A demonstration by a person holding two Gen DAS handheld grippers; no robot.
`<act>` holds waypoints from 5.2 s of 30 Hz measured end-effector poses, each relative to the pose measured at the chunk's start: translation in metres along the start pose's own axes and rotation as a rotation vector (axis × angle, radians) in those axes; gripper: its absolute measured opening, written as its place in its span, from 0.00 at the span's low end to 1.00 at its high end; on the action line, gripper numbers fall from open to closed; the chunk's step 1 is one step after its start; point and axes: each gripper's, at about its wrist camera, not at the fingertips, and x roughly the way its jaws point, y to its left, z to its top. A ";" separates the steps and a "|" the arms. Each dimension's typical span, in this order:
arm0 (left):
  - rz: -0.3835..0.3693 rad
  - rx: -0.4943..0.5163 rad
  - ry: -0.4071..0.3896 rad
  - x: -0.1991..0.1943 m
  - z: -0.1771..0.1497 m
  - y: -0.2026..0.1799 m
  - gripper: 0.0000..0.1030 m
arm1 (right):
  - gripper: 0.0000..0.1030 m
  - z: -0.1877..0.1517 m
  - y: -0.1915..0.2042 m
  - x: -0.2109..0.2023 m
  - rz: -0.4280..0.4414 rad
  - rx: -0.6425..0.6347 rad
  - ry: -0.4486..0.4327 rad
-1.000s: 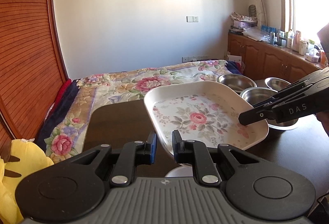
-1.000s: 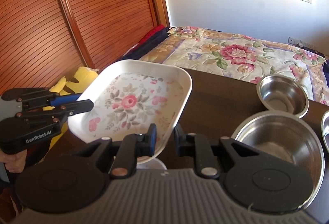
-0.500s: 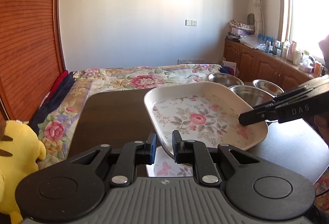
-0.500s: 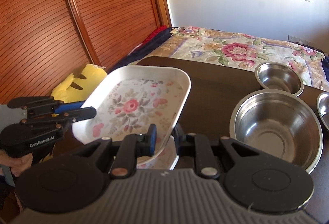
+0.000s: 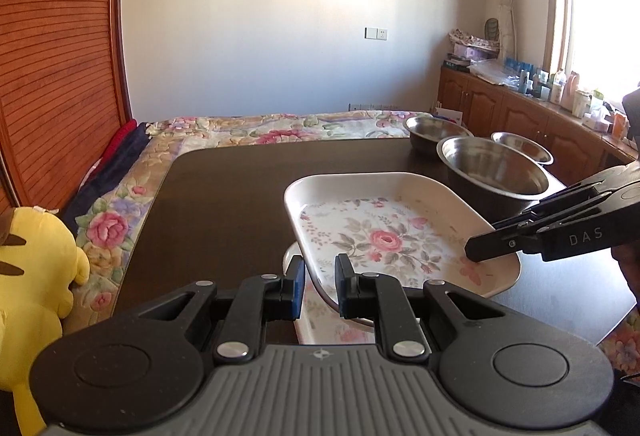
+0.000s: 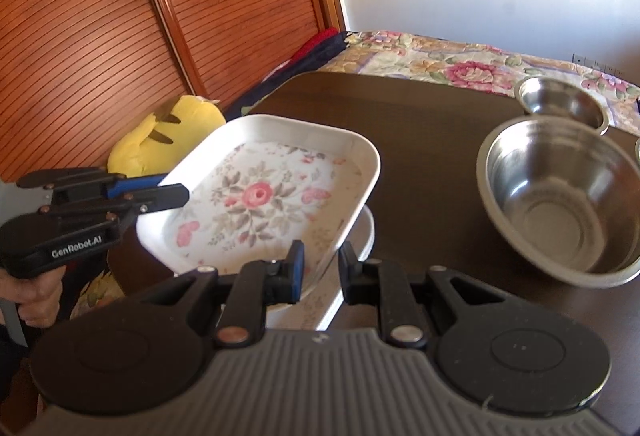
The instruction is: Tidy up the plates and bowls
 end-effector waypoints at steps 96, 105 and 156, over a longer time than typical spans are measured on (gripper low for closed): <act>-0.021 0.012 -0.035 0.104 0.042 -0.110 0.58 | 0.54 -0.036 -0.118 -0.073 -0.358 0.108 -0.522; -0.031 0.032 -0.034 0.127 0.058 -0.128 0.71 | 0.69 -0.022 -0.152 -0.061 -0.371 0.090 -0.498; -0.124 0.028 0.051 0.152 0.063 -0.146 0.33 | 0.30 -0.017 -0.182 -0.038 -0.276 0.157 -0.375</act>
